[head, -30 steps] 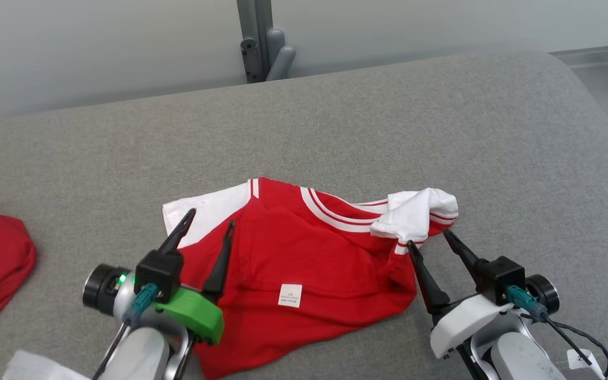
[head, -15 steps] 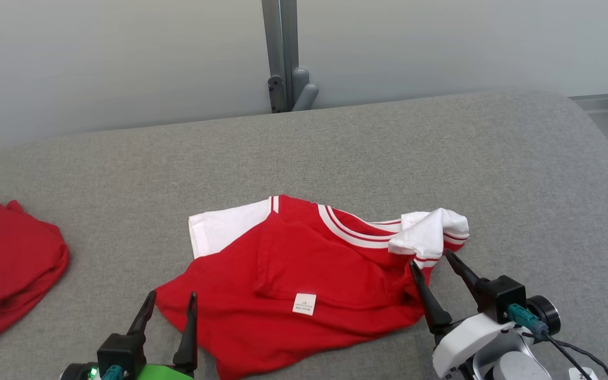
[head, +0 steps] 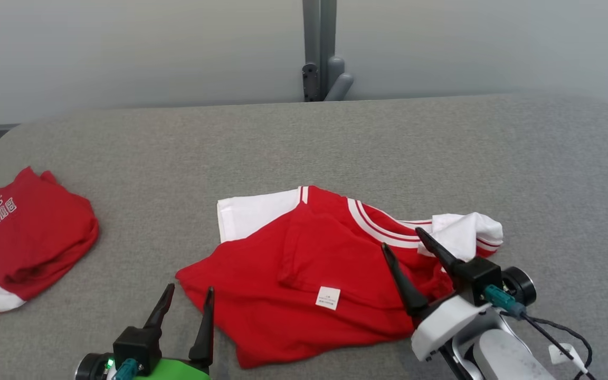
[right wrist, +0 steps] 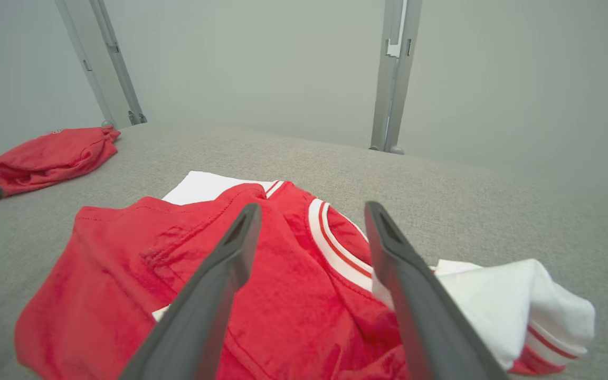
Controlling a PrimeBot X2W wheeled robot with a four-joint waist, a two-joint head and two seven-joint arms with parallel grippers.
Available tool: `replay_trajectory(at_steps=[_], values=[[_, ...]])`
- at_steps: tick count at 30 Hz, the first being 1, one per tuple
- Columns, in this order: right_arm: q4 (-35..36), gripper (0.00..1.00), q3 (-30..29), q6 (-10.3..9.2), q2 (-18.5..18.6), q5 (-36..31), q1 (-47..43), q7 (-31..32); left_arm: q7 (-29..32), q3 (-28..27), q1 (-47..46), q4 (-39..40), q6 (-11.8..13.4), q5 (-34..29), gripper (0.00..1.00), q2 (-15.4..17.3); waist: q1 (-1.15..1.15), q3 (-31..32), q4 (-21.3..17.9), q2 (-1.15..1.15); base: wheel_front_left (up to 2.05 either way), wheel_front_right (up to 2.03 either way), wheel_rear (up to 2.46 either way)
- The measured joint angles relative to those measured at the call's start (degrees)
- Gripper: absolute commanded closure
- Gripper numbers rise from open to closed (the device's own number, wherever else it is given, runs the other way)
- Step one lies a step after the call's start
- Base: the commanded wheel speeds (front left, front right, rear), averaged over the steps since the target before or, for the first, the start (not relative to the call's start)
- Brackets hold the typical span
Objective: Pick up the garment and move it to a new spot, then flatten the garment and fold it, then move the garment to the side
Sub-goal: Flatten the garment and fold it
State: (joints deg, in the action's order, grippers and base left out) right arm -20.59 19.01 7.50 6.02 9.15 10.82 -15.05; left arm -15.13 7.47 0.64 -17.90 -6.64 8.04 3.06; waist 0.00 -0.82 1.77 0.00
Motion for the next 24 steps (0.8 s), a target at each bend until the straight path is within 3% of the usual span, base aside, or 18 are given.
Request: replay_trajectory(at_steps=[8, 15, 24], values=[[-6.82, 0.00, 1.36, 0.00, 2.89, 0.02, 9.57, 0.00, 0.00, 3.71, -2.49, -0.87, -0.46, 0.68, 0.00, -0.16, 0.00, -2.42, 6.32, 0.00, 0.00, 0.00, 0.00], [-20.41, 0.00, 2.16, 0.00, 6.77, -0.19, 20.95, -0.01, 0.00, 6.00, -3.99, -0.54, -0.46, 2.61, 0.00, -0.18, 0.00, -6.02, 13.55, 0.00, 0.00, 0.00, 0.00], [-37.21, 0.00, 8.45, 0.01, 7.62, 2.36, 30.43, 1.82, 0.00, 8.25, -5.44, 0.22, 0.11, 4.23, 0.00, -0.15, 0.00, -11.15, 19.35, 0.00, 0.00, 0.00, 0.00]])
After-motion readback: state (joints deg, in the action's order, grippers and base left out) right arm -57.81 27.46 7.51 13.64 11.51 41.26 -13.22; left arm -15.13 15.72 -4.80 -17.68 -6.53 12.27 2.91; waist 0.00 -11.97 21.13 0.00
